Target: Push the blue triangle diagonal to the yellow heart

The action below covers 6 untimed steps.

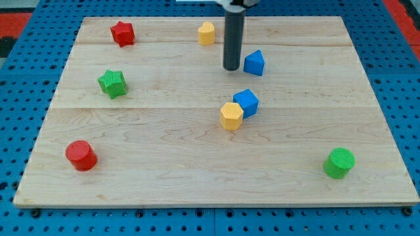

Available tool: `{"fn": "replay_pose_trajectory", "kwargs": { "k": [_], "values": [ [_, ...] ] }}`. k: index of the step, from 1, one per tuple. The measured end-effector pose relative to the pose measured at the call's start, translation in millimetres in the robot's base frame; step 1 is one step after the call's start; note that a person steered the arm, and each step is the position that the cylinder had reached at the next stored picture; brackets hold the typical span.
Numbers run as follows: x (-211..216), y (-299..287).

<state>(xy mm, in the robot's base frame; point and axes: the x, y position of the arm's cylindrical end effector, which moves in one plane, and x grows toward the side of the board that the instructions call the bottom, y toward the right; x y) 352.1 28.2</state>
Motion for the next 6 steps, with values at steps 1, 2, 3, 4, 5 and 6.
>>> {"fn": "replay_pose_trajectory", "kwargs": {
  "k": [1, 2, 3, 4, 5, 6],
  "values": [
    [-16, -5],
    [-48, -9],
    [-48, 33],
    [-47, 49],
    [-41, 49],
    [-11, 49]
  ]
}}
